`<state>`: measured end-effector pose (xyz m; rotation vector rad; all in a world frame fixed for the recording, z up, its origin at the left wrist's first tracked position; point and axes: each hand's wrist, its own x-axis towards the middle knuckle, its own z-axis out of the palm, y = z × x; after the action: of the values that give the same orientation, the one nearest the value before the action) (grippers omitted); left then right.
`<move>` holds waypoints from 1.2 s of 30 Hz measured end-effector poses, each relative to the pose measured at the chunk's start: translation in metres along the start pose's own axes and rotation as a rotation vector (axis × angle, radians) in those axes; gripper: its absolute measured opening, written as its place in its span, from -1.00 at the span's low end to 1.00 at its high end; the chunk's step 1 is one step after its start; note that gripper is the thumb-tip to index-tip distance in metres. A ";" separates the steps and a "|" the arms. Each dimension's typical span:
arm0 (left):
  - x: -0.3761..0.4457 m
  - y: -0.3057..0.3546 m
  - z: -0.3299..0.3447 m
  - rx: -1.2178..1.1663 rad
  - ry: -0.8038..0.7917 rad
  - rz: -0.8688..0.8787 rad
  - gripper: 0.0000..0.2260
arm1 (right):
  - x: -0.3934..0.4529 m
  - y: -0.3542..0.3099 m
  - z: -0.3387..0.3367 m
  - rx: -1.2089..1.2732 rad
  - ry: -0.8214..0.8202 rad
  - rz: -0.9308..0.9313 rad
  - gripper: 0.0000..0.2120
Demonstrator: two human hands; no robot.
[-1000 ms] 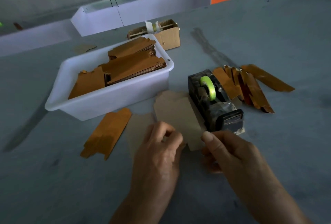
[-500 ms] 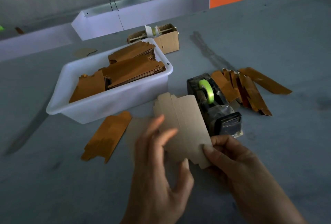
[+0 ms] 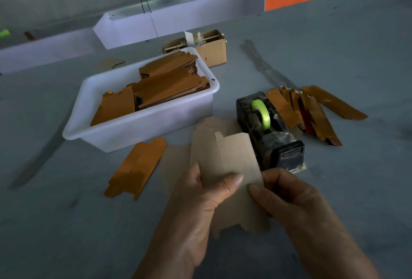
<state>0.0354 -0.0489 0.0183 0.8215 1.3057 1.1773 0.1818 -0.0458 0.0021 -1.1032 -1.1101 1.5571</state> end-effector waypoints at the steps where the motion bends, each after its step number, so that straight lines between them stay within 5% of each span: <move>1: 0.000 0.000 0.001 0.010 0.009 0.007 -0.69 | 0.001 0.000 0.001 0.022 0.010 0.004 -0.82; 6: 0.000 0.002 0.005 0.042 0.040 0.021 -0.60 | -0.001 0.004 0.000 -0.084 0.081 -0.024 -0.90; 15: -0.002 -0.001 0.013 0.066 0.082 -0.021 -0.82 | -0.009 0.007 0.012 -0.816 0.420 -0.514 -0.70; 22: -0.009 0.000 0.027 0.136 0.092 0.068 -0.98 | -0.013 0.012 0.025 -0.730 0.315 -0.555 -0.40; 28: -0.012 0.001 0.019 0.144 -0.069 0.095 -0.79 | -0.017 0.005 0.019 -0.631 0.145 -0.455 -0.48; 31: -0.012 0.000 0.013 0.285 -0.090 0.153 -0.87 | -0.016 0.001 0.015 -0.566 0.087 -0.376 -0.50; 34: -0.013 0.005 0.005 0.337 -0.163 0.084 -0.84 | -0.015 -0.004 0.008 -0.449 0.230 -0.278 -0.71; 36: -0.014 0.010 0.002 0.335 -0.271 0.021 -0.80 | -0.013 -0.008 0.000 -0.321 0.228 -0.180 -0.67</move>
<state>0.0370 -0.0594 0.0323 1.1960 1.2844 0.8373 0.1854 -0.0566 0.0116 -1.3168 -1.2897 1.1077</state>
